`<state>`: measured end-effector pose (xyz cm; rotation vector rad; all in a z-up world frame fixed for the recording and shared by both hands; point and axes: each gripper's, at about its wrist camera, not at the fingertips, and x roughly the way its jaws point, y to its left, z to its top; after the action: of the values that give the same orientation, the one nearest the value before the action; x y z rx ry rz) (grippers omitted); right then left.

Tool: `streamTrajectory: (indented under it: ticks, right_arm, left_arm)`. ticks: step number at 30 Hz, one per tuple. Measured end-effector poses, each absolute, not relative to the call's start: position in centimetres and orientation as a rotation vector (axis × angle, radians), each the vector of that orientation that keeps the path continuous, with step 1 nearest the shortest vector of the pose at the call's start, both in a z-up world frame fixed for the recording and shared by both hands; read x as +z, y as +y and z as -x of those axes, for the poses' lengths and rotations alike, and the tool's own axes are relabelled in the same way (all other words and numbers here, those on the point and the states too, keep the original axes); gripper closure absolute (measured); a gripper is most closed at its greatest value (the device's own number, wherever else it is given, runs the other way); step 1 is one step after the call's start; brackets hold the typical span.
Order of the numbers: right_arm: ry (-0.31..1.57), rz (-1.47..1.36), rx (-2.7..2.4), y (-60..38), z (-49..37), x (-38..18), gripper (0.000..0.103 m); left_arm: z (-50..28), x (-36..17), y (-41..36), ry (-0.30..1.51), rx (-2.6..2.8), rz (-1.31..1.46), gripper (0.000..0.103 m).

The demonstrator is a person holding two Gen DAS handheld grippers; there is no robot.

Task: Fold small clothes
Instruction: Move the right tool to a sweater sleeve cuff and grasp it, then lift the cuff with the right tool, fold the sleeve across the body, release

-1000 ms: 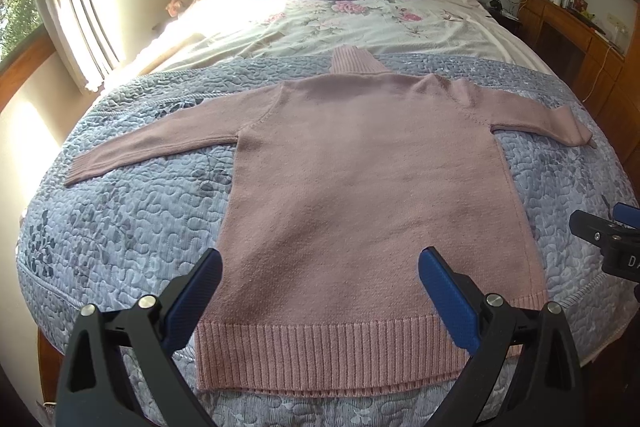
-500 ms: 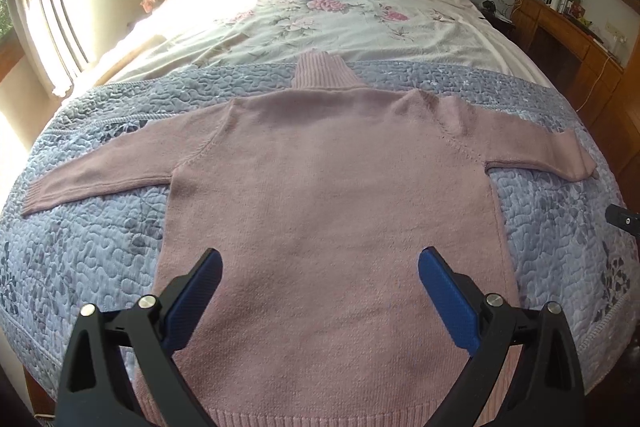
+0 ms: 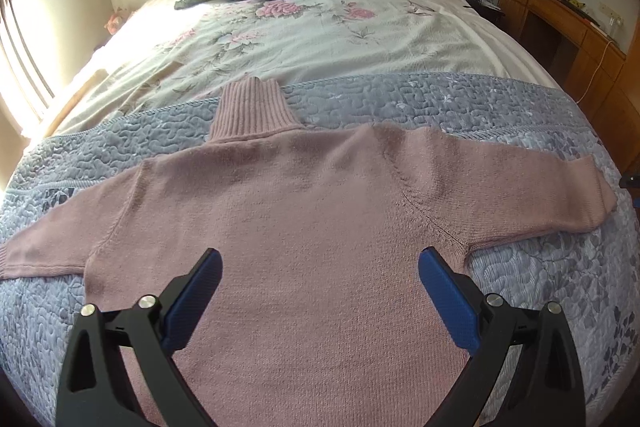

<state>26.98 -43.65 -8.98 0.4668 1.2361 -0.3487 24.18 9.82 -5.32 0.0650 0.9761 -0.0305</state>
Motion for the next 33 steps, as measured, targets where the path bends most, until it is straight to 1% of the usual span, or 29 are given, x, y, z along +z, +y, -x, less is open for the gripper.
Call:
streamTrajectory:
  ticks: [4, 10, 11, 12, 13, 14, 15, 16, 17, 19, 22, 24, 27, 30, 33]
  right_arm:
    - [1.278, -0.512, -0.358, -45.8, -27.7, -11.7, 0.028]
    - [1.316, -0.550, -0.338, -46.7, -28.5, -14.3, 0.027]
    - [1.314, -0.547, -0.337, -46.6, -28.6, -14.4, 0.027]
    - [1.308, -0.537, -0.334, -46.4, -28.6, -14.3, 0.030]
    - [1.299, -0.530, -0.323, -46.3, -28.6, -14.2, 0.040]
    - [1.294, -0.523, -0.315, -46.1, -28.7, -14.1, 0.045]
    - [1.287, -0.515, -0.312, -45.9, -28.8, -13.9, 0.057]
    - [1.278, -0.519, -0.300, -45.7, -28.7, -13.7, 0.077]
    - [1.272, -0.545, -0.277, -45.7, -28.6, -13.5, 0.090]
    - [1.257, -0.557, -0.287, -45.9, -28.1, -12.6, 0.091]
    - [1.199, -0.468, -0.368, -46.8, -27.2, -10.5, 0.091]
    - [1.168, -0.495, -0.427, -48.3, -26.1, -9.9, 0.091]
    - [1.172, -0.551, -0.445, -49.9, -25.3, -10.9, 0.091]
    - [1.234, -0.501, -0.470, -48.9, -25.9, -13.1, 0.091]
    - [1.226, -0.439, -0.499, -47.8, -26.3, -13.2, 0.091]
  left_arm:
    - [-25.4, -6.5, 9.6, 0.994, -0.020, -0.056, 0.004]
    - [-25.9, -7.5, 10.3, 1.006, 0.003, -0.071, 0.004]
    - [-25.9, -7.6, 10.4, 1.008, 0.006, -0.073, 0.004]
    - [-25.9, -7.7, 10.5, 1.009, 0.008, -0.073, 0.004]
    - [-25.9, -7.8, 10.5, 1.011, 0.009, -0.071, 0.004]
    - [-25.8, -7.9, 10.6, 1.013, 0.010, -0.070, 0.004]
    - [-25.8, -7.9, 10.6, 1.016, 0.009, -0.068, 0.004]
    - [-25.7, -8.0, 10.6, 1.017, 0.007, -0.068, 0.004]
    - [-25.6, -7.9, 10.6, 1.018, 0.005, -0.068, 0.004]
    - [-25.5, -7.8, 10.5, 1.016, 0.001, -0.067, 0.004]
    - [-25.4, -7.5, 10.8, 1.011, -0.003, -0.060, 0.004]
    - [-25.3, -7.4, 11.1, 1.006, -0.001, -0.055, 0.004]
    - [-25.3, -7.6, 11.6, 1.009, 0.010, -0.047, 0.004]
    - [-25.3, -8.1, 12.1, 1.030, 0.023, -0.035, 0.004]
    - [-25.1, -8.4, 12.6, 1.040, 0.023, -0.027, 0.004]
